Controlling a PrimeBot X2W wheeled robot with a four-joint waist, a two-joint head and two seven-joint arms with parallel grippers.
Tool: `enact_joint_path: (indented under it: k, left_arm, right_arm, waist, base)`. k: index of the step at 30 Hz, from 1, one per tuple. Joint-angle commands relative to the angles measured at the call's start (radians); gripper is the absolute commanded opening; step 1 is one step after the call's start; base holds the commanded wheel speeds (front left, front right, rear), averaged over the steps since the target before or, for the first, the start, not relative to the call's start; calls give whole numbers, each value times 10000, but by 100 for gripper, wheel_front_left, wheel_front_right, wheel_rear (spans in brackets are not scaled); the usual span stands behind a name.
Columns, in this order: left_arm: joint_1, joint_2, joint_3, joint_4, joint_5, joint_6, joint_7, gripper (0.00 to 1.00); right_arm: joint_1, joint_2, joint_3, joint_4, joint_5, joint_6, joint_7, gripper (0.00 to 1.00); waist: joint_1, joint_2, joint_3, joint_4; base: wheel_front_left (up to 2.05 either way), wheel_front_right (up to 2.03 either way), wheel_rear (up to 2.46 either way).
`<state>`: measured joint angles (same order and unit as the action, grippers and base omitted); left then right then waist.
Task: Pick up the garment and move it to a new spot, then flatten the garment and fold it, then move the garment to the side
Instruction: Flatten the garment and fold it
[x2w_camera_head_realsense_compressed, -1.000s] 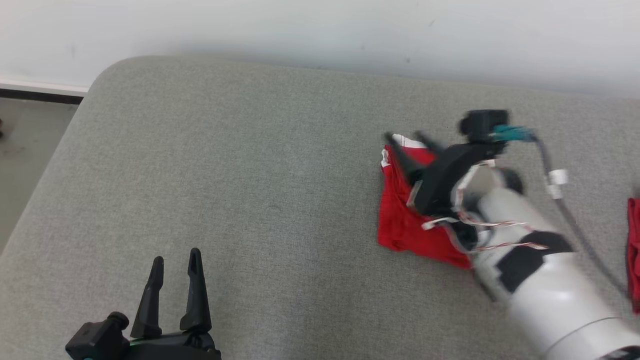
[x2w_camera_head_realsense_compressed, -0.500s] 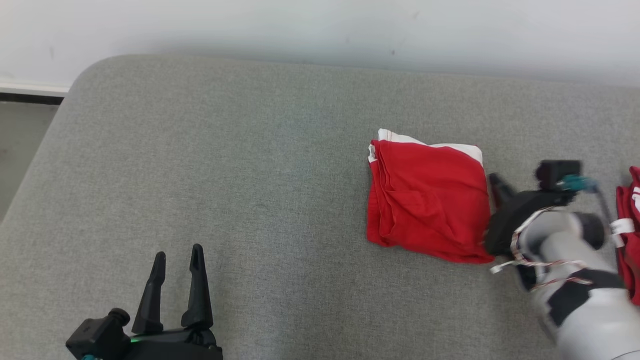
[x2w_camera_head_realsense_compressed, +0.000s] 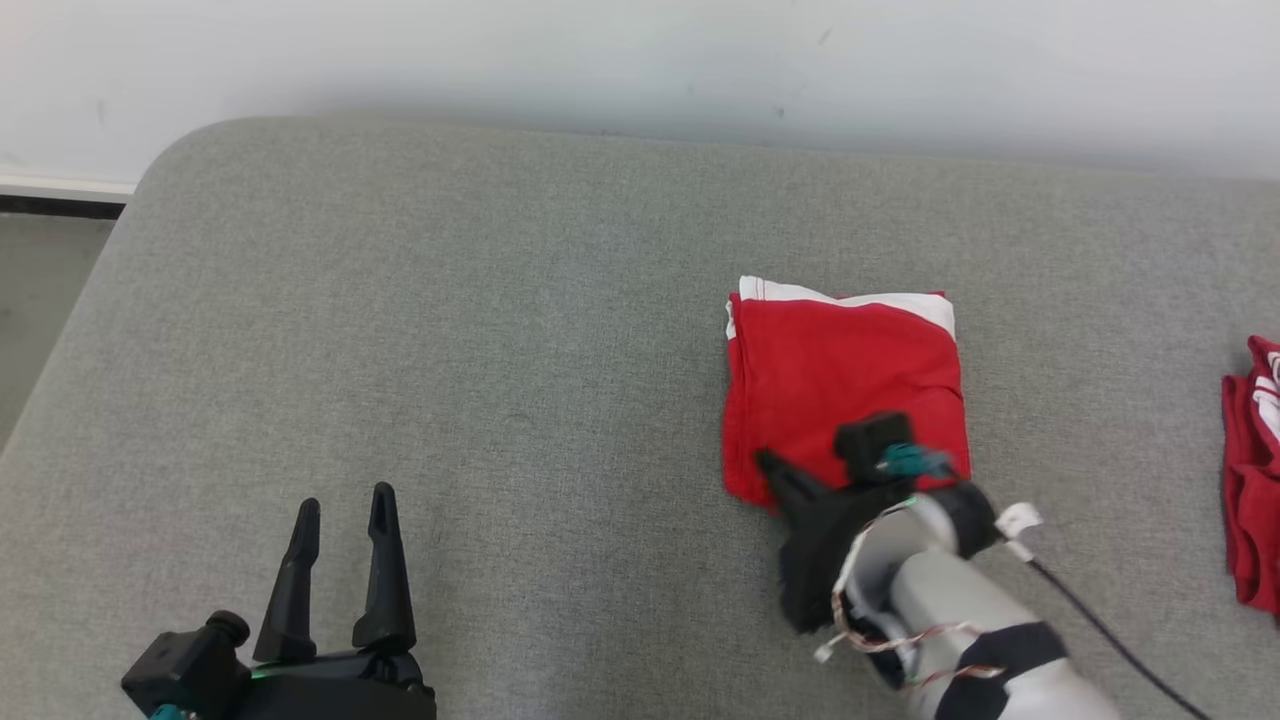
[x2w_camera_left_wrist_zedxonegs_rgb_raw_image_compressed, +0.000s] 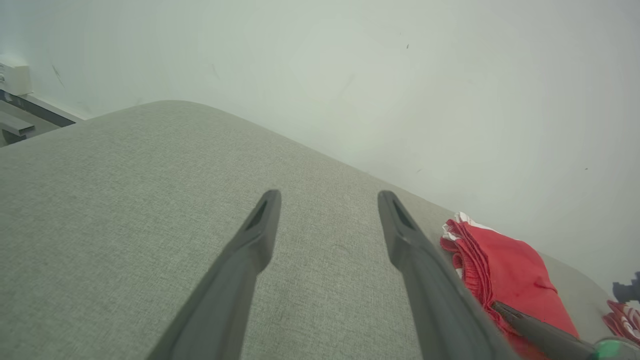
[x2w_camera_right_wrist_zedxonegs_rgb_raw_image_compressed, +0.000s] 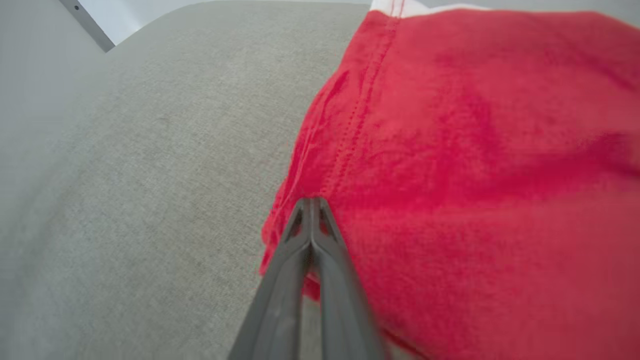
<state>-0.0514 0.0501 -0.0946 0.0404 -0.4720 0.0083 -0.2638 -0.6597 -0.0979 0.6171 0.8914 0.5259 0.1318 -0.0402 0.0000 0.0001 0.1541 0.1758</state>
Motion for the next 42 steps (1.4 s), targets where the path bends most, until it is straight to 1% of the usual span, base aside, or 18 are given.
enact_joint_path:
  k: [1,2,3,8,11,13,14,15,16,17,22,26,29,35,38,42]
  left_arm:
    - [86,9,60,17,83,-12,-1,100]
    - [86,9,60,17,83,-12,-1,100]
    - [116,10,97,18,88,-12,-1,100]
    - [219,9,270,38,99,18,-1,100]
    - [328,9,419,78,171,77,1,100]
    - [398,9,567,79,279,76,-1,100]
    - [425,9,648,79,338,69,-1,100]
    - [445,10,751,79,365,59,-1,100]
    - [463,9,837,63,446,34,1,100]
    - [498,9,942,50,552,14,-1,100]
    - [656,12,1373,29,1025,-145,-1,100]
    - [749,9,1583,15,1352,-227,-1,100]
    - [761,10,1659,120,1545,-295,-1,100]
    - [836,9,1659,445,1938,-398,-1,100]
    - [994,7,1708,623,2064,-400,-1,100]
    - [1272,10,1807,780,2170,-408,-1,100]
  right_arm:
    - [280,171,251,-260,107,-27,175,0]
    - [280,171,251,-260,107,-27,175,0]
    - [394,253,421,-523,277,-27,278,0]
    - [991,412,1150,-2171,1396,-27,689,0]
    - [1310,387,1116,-3097,1741,-27,468,0]
    - [1556,226,841,-3569,1776,-27,206,0]
    - [1685,132,667,-3795,1691,-27,69,22]
    - [1818,47,466,-3989,1600,-27,-73,35]
    - [1946,-54,223,-4161,1432,-27,-200,78]
    - [2084,-163,-28,-4330,1235,-27,-342,100]
    - [2946,-494,-1626,-5188,338,-27,-761,100]
    - [3613,-642,-3010,-5787,-517,-27,-656,100]
    - [4048,-705,-3805,-6185,-1020,-27,-467,100]
    - [4697,-1040,-4611,-6716,-1495,-27,-218,100]
    - [4877,-1208,-4667,-6733,-1381,-27,-400,100]
    - [5023,-1541,-4539,-6307,-1235,-27,-595,100]
  waist:
    - [0,-1,-53,-42]
    - [0,-1,-53,-42]
    - [0,-1,-75,-68]
    - [0,-1,-294,-261]
    - [0,-1,-477,-489]
    - [0,-1,-614,-669]
    - [0,-1,-673,-761]
    - [0,-1,-746,-872]
    - [0,-1,-804,-969]
    - [0,-1,-875,-1082]
    - [0,-1,-1200,-1582]
    - [0,-1,-1343,-1917]
    - [0,-1,-1474,-2094]
    - [0,-1,-1686,-2313]
    - [0,-1,-1793,-2405]
    - [0,-1,-1914,-2490]
  base:
    - [0,0,0]
    - [0,0,0]
    - [0,0,0]
    - [0,0,0]
    - [0,0,0]
    - [0,0,0]
    - [0,0,0]
    - [0,0,0]
    - [0,0,0]
    - [0,0,0]
    - [0,0,0]
    - [0,0,0]
    - [0,0,0]
    - [0,0,0]
    - [0,0,0]
    - [0,0,0]
